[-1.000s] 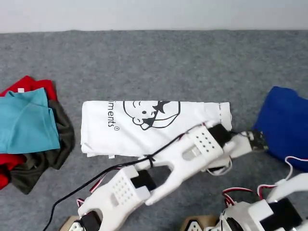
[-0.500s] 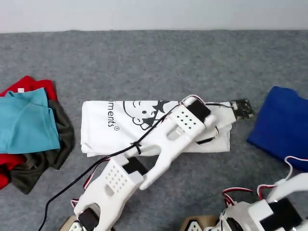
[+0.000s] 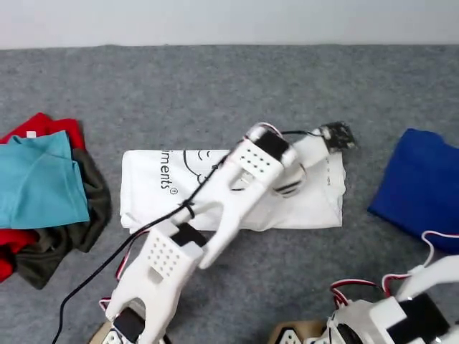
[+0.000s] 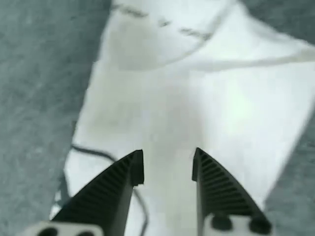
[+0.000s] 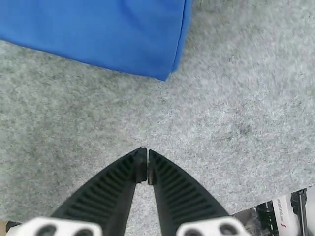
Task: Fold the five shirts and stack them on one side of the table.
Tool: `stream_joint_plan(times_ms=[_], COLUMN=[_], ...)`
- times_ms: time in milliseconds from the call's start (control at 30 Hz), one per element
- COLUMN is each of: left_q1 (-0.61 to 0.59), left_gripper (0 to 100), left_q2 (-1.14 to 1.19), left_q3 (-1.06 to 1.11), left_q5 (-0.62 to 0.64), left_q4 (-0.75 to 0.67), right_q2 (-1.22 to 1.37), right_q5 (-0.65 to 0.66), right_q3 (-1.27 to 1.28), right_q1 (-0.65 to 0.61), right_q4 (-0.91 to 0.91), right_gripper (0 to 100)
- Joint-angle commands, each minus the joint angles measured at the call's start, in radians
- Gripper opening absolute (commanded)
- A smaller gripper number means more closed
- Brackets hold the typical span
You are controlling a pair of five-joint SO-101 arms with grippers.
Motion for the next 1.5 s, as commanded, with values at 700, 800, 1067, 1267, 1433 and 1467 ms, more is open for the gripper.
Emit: stream_joint_plan(times_ms=[700, 800, 1067, 1267, 1433, 1467], left_q1=[0.130, 0.087, -0.051, -0.054, -0.052, -0.051], left_gripper=[8, 8, 8, 8, 8, 8], left_q2=[-0.110, -0.071, 0.074, 0.130, 0.103, 0.095], left_q3=[-0.084, -0.035, -0.025, -0.105, -0.263, -0.297], left_q5=[-0.015, -0.017, -0.017, -0.017, -0.015, -0.009], left_q4=[0.396, 0.371, 0.273, 0.307, 0.391, 0.402], right_q2=[-0.051, -0.051, -0.051, -0.051, -0.051, -0.051], right_q5=[-0.005, -0.005, -0.005, -0.005, -0.005, -0.005], right_q3=[-0.041, -0.041, -0.041, -0.041, -0.041, -0.041], right_q1=[-0.004, -0.002, -0.004, -0.004, -0.004, -0.004], right_q4=[0.007, 0.007, 0.007, 0.007, 0.007, 0.007], right_gripper=[0.9, 0.9, 0.9, 0.9, 0.9, 0.9])
